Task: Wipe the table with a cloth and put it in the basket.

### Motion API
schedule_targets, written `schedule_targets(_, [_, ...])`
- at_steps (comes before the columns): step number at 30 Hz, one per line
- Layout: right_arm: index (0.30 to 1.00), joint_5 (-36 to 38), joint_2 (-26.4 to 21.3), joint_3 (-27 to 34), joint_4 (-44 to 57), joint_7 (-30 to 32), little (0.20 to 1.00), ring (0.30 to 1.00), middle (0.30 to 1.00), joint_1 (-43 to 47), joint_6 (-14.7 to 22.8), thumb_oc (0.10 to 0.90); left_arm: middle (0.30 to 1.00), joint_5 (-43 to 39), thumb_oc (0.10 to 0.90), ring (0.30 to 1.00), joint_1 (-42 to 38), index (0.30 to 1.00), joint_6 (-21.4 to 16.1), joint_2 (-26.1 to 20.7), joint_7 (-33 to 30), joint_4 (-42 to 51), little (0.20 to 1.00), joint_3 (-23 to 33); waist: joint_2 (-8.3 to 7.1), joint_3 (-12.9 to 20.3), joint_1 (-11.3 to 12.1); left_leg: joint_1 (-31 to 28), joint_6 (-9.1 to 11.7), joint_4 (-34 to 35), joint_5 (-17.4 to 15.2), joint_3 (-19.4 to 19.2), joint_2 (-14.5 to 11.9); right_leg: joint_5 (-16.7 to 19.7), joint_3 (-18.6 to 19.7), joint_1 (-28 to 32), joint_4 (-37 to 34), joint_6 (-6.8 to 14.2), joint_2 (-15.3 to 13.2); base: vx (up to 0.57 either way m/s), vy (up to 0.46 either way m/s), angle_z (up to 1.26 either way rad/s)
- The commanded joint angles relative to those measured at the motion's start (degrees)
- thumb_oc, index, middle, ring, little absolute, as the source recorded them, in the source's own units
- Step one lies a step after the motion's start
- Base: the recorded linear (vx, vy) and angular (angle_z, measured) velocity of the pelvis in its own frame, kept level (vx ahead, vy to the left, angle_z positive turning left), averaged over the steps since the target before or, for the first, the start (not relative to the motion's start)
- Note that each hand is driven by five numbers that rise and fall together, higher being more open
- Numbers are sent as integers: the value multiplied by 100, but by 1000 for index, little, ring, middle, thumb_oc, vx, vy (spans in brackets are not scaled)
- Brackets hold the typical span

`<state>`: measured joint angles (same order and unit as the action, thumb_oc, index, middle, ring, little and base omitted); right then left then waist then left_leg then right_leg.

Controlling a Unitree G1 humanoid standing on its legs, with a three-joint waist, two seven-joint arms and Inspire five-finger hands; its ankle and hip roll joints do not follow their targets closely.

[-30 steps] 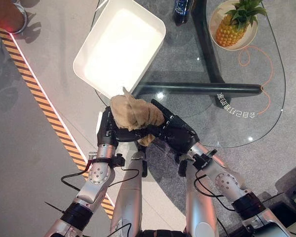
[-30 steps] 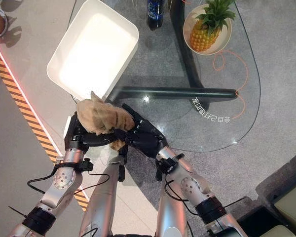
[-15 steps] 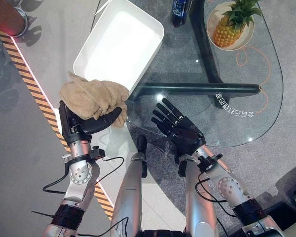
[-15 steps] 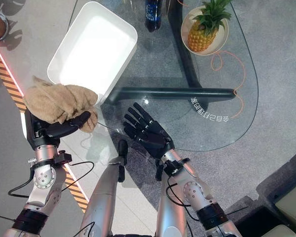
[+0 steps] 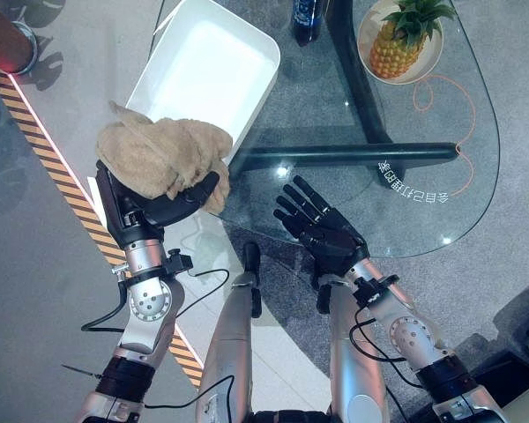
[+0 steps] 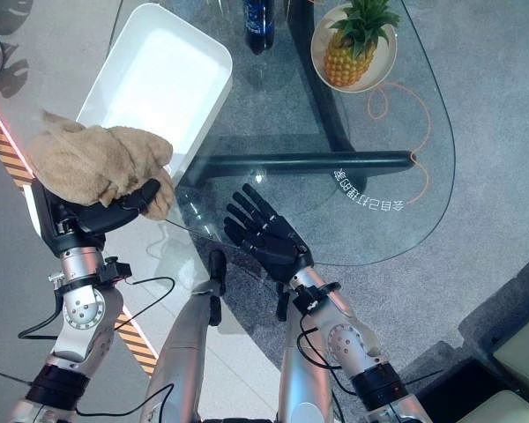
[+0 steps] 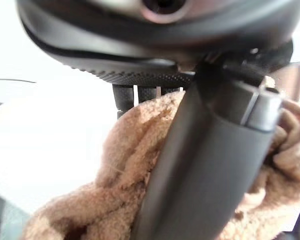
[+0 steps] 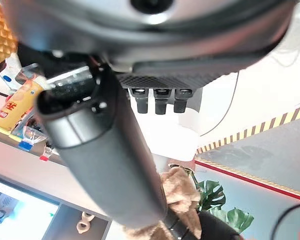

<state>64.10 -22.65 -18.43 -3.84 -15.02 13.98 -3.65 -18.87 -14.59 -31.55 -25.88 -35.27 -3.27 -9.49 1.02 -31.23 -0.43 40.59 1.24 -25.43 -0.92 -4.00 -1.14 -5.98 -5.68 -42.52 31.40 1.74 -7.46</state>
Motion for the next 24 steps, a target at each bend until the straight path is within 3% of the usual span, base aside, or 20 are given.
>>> schedule_targets(1, [900, 85, 23, -207, 549, -76, 900, 900, 900, 224, -56, 800, 300, 505, 100, 300, -671, 300, -439, -482, -529, 238, 200, 605, 21, 143, -41, -158, -436, -128, -460, -385, 436, 101, 98, 86, -182, -90, 629, 14, 92, -13])
schedule_targets(6, [900, 141, -62, -270, 436, 35, 900, 900, 900, 419, -182, 800, 300, 563, 100, 300, -1229, 300, -242, -672, -1028, -410, 200, 620, -17, 143, -131, -56, -416, -192, -472, -469, 387, 143, 170, -35, -189, -81, 640, -6, 99, -10])
schedule_targets(7, [900, 147, -87, -263, 419, 71, 900, 900, 900, 508, -225, 800, 300, 560, 100, 300, -1393, 300, -194, -708, -1125, -580, 200, 638, -32, 143, -166, 99, -442, -165, -312, -550, 363, 318, 160, -190, -261, -114, 627, 12, 113, -11])
schedule_targets(8, [900, 165, -110, -292, 378, 85, 900, 900, 900, 508, -258, 800, 300, 541, 100, 300, -1504, 300, -169, -753, -1202, -808, 200, 618, -29, 143, -188, -7, -413, -214, -490, -511, 363, 163, 217, -110, -197, -71, 645, 13, 114, -5])
schedule_targets(13, [900, 294, -204, -401, 302, 163, 900, 900, 900, 679, -331, 800, 300, 619, 100, 300, -2045, 300, -24, -930, -1495, -1574, 200, 504, -90, 143, -282, 145, -436, -235, -512, -575, 306, 249, 306, -296, -237, -38, 682, 25, 106, -3])
schedule_targets(19, [900, 345, -271, -482, 236, 141, 900, 900, 900, 839, -405, 800, 300, 1114, 100, 300, -2600, 300, 492, -1256, -1963, -2393, 200, 306, -151, 143, -378, 322, -476, -214, -550, -641, 276, 418, 400, -498, -415, 33, 704, -5, 100, -8])
schedule_targets(24, [900, 464, -398, -557, 207, 104, 900, 900, 900, 964, -420, 800, 300, 741, 100, 300, -2993, 300, 826, -1626, -2054, -2945, 200, 173, -209, 143, -459, 441, -489, -233, -591, -703, 239, 505, 442, -619, -494, 83, 708, -9, 94, -8])
